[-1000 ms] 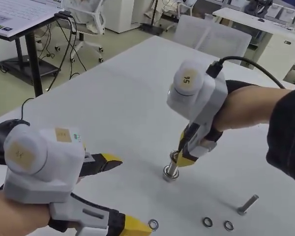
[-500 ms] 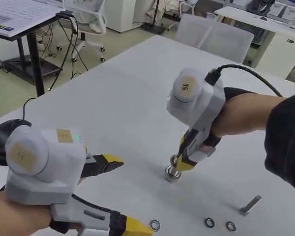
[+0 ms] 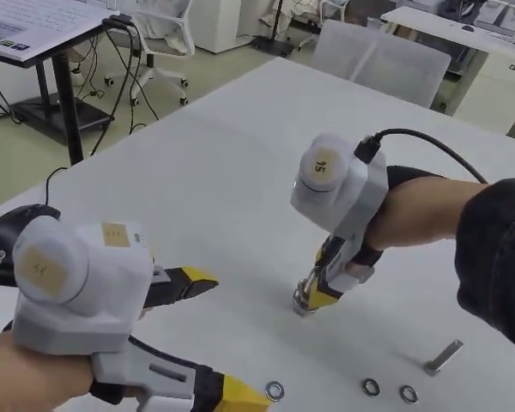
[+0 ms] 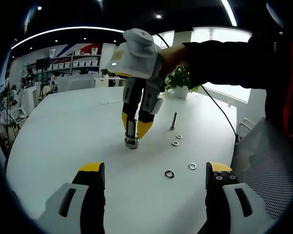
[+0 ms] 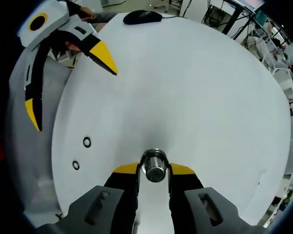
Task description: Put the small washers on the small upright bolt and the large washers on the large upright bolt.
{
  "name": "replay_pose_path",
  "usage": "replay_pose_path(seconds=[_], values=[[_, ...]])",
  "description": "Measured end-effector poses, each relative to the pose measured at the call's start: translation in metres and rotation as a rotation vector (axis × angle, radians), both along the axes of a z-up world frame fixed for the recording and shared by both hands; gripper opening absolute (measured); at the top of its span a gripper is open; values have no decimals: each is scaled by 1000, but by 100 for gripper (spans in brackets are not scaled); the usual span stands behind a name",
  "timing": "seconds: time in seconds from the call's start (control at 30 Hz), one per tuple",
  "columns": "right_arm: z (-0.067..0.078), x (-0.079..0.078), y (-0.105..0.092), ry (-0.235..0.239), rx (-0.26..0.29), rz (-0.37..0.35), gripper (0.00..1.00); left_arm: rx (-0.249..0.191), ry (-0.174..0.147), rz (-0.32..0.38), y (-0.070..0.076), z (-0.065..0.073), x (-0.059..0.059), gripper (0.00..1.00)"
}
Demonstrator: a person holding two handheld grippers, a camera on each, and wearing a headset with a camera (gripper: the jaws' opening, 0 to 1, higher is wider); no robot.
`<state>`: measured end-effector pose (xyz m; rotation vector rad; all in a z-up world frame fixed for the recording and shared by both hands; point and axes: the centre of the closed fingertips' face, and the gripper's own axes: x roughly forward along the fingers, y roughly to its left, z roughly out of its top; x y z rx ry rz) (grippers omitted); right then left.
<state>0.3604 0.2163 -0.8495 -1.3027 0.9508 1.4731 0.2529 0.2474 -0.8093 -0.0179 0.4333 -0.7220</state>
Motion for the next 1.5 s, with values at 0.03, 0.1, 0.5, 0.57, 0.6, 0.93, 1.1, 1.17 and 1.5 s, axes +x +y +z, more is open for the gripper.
replay_pose_path(seconds=[0.03, 0.1, 0.5, 0.57, 0.6, 0.93, 1.1, 1.17, 1.5], values=[[-1, 0, -1, -2, -4, 0, 23, 1, 0, -1, 0, 0, 0, 85], [-3, 0, -1, -5, -4, 1, 23, 1, 1, -1, 0, -1, 0, 85], [-14, 0, -2, -13, -7, 9, 24, 3, 5, 0, 1, -4, -1, 85], [-14, 0, -2, -12, -5, 5, 24, -1, 6, 0, 1, -4, 0, 85], [-14, 0, -2, -12, -5, 6, 24, 0, 6, -1, 1, -4, -1, 85], [-16, 0, -4, -13, -7, 13, 26, 1, 7, -2, 0, -5, -1, 85], [-15, 1, -5, -11, 6, 7, 29, 2, 10, -6, -2, -5, -2, 85], [-13, 2, -6, -13, 6, 6, 29, 3, 10, -8, -2, -5, -1, 85], [-4, 6, -12, -27, 25, -16, 29, 9, 13, -17, -3, -6, -1, 85]])
